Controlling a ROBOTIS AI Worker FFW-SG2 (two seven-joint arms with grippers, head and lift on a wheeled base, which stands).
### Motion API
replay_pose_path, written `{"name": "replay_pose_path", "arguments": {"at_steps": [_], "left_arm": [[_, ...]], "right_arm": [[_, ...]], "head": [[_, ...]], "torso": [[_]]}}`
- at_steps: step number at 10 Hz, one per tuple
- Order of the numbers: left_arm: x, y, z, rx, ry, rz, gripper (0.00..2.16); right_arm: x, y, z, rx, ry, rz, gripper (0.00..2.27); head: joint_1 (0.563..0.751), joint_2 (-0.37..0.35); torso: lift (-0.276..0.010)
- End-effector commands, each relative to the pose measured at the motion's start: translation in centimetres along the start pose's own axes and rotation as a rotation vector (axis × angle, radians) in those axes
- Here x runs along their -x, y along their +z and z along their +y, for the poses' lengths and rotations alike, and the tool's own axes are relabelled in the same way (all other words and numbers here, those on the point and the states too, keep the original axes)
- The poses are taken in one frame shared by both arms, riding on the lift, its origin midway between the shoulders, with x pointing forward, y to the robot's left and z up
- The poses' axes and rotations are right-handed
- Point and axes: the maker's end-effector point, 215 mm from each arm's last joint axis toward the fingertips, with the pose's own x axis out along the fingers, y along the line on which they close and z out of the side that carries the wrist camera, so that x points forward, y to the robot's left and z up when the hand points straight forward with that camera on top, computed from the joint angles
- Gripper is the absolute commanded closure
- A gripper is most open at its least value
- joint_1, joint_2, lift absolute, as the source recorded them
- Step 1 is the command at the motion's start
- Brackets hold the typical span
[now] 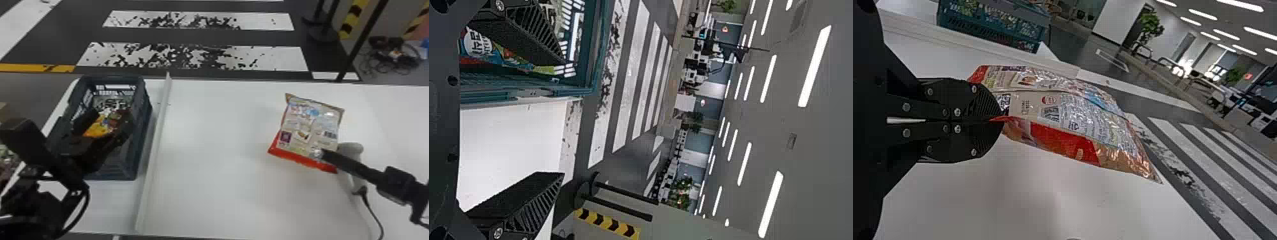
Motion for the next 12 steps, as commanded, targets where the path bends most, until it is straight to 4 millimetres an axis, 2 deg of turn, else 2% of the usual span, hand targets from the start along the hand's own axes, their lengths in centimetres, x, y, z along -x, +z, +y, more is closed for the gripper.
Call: {"name": "replay_pose_path", "arguments": {"at_steps": [1,3,5,10,12], "left_arm": [[0.0,0.0,0.0,0.002,0.001,0.0,0.08],[0.0,0.0,-0.2,-0.001,-0.001,0.002,0.08],[-0.1,-0.1,-0.3,-0.003,-0.002,0.005,0.08],[-0.1,-0.1,-0.3,-0.004,-0.002,0.005,0.08],[-0.2,-0.2,-0.4,-0.003,-0.004,0.007,0.08]], "right_arm": [[2.8,4.4,-0.2,0.013,-0.01,-0.138,2.26],[7.0,9.4,-2.2,0.029,-0.078,-0.311,2.26],[11.3,13.0,-5.5,0.029,-0.188,-0.465,2.26],[19.7,16.4,-16.3,-0.07,-0.465,-0.74,2.26],[21.3,15.7,-20.8,-0.13,-0.561,-0.788,2.26]], "head": [[0.695,-0.017],[0.695,-0.073],[0.695,-0.163],[0.695,-0.346],[0.695,-0.35]], "torso": [[-0.095],[-0.095],[-0.095],[-0.095],[-0.095]]}}
